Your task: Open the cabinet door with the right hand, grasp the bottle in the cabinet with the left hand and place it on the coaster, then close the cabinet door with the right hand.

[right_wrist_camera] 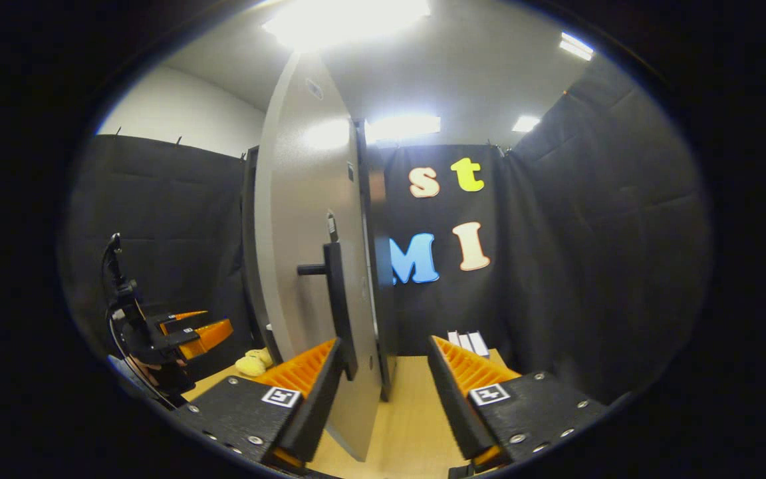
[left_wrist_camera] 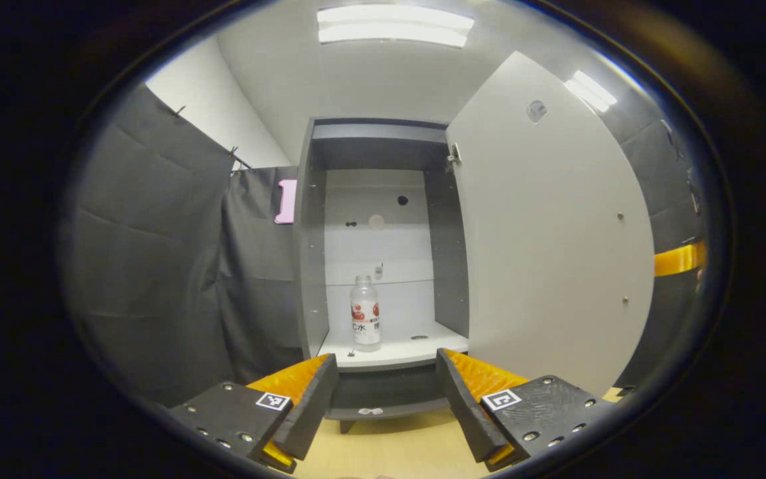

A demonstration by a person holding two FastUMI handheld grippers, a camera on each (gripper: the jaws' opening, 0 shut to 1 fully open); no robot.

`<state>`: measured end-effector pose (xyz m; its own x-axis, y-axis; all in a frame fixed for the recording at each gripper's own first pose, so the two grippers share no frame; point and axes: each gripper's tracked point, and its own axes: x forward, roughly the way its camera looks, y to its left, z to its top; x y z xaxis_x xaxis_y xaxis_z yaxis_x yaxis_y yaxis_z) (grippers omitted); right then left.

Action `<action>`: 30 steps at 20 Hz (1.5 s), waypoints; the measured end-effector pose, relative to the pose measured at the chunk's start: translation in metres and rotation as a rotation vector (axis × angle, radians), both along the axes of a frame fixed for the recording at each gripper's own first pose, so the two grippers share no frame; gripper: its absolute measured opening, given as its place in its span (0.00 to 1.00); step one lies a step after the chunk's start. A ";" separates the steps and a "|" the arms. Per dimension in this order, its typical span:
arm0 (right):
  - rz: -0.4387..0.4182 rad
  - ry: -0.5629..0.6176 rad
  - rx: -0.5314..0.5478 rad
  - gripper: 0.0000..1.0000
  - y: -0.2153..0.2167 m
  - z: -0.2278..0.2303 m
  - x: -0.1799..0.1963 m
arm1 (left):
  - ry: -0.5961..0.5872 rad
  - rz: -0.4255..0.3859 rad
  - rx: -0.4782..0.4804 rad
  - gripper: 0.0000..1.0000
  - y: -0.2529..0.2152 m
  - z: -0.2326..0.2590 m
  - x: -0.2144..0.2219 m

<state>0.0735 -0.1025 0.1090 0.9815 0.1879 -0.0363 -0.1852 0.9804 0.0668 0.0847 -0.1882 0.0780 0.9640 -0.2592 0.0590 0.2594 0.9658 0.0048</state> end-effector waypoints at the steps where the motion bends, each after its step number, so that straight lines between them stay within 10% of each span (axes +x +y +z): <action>1: -0.041 -0.016 0.003 0.87 -0.012 -0.002 0.001 | 0.012 -0.005 0.003 0.88 -0.003 0.000 0.012; 10: -0.371 0.029 0.002 0.95 -0.077 -0.049 -0.004 | 0.057 -0.063 -0.033 0.89 -0.020 -0.002 0.140; 30: -0.585 0.184 0.010 0.95 -0.078 -0.115 -0.006 | 0.117 -0.063 -0.024 0.88 -0.025 -0.053 0.335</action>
